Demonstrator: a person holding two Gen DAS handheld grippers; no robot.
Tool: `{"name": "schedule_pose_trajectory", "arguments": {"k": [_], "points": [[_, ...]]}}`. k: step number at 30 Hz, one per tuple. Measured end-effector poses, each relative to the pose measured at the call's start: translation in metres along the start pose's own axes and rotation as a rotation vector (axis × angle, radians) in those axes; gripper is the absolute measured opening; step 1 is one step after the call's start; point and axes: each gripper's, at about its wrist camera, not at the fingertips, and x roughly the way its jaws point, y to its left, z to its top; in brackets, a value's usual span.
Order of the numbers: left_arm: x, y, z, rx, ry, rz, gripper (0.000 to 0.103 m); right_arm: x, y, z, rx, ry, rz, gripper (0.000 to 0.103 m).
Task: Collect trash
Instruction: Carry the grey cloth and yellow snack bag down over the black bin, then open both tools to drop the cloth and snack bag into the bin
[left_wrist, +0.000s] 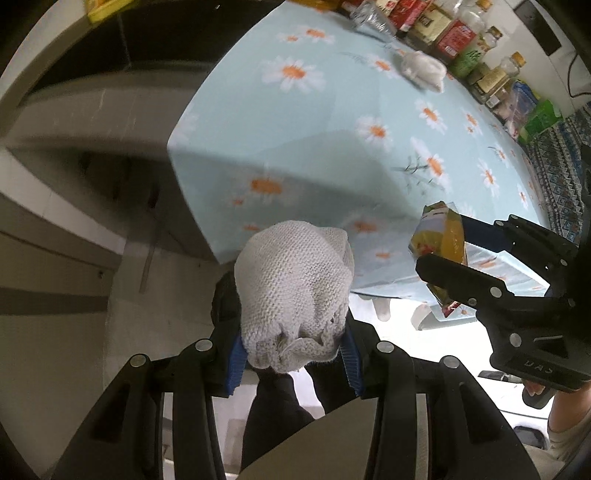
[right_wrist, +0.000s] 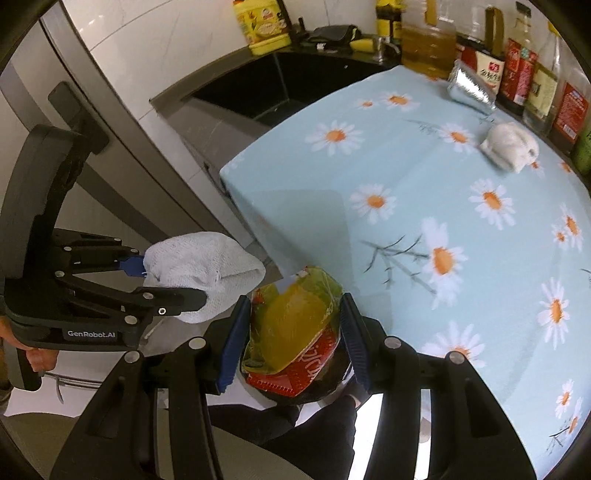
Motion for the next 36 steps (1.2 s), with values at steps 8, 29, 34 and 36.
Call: {"name": "schedule_pose_trajectory", "arguments": {"k": [8, 29, 34, 36], "points": [[0.021, 0.021, -0.019, -0.056, 0.052, -0.018, 0.041, 0.025, 0.010, -0.014, 0.013, 0.071, 0.018, 0.050], [0.036, 0.021, -0.017, -0.070, 0.104, -0.027, 0.055, 0.029, 0.006, -0.031, 0.124, 0.104, 0.081, 0.065], [0.040, 0.019, -0.016, -0.070, 0.116, -0.021, 0.055, 0.022, -0.004, -0.034, 0.156, 0.092, 0.076, 0.065], [0.042, 0.017, -0.016, -0.071, 0.123, -0.019, 0.055, 0.018, -0.010, -0.036, 0.165, 0.087, 0.073, 0.065]]}}
